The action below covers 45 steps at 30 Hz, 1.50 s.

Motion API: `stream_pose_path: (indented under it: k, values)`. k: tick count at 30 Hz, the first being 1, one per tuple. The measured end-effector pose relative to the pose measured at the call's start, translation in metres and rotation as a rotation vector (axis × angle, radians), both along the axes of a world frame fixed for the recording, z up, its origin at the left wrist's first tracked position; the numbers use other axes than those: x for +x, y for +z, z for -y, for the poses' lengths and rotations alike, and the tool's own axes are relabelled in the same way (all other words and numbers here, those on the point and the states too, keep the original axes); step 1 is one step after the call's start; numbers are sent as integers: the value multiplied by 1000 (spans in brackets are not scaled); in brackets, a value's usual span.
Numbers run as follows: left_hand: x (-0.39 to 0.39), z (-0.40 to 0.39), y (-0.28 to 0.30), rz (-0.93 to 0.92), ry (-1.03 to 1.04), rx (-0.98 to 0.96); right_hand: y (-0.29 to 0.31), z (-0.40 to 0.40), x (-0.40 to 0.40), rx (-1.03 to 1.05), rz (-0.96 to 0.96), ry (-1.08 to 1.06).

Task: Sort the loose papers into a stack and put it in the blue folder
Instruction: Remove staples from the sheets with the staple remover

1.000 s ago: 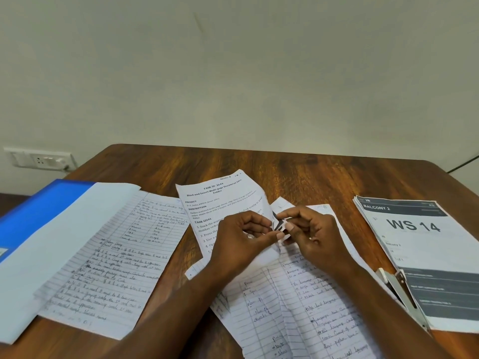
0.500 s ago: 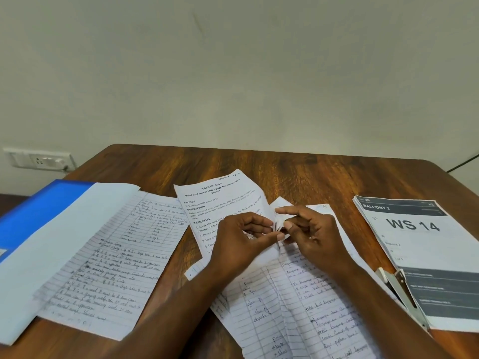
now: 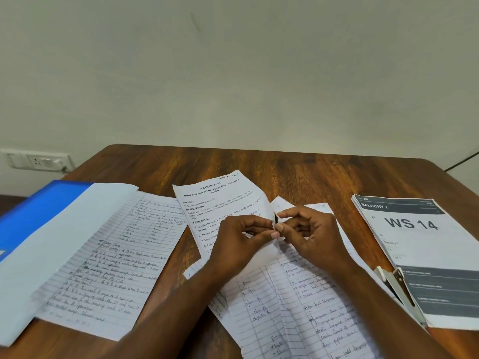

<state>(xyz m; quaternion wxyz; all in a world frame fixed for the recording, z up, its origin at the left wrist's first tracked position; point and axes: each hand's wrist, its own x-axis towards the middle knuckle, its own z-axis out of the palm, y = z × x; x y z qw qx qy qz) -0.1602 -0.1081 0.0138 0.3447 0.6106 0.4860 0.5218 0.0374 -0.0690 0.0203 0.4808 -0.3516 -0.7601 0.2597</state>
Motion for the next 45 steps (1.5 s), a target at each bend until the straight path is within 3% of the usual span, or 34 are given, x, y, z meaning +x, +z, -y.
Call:
stream_pose_path:
  k: [10, 25, 32, 45]
  values:
    - [-1, -6, -7, -45, 76, 12, -7, -7, 2, -51, -30, -13]
    - [-1, -6, -7, -34, -13, -78, -7, -8, 3, 7, 18, 2]
    - [-3, -4, -6, -34, -33, -50, -5, -4, 0, 128, 95, -8]
    - [-4, -5, -5, -10, -77, -57, -5, -4, 1, 78, 59, -1]
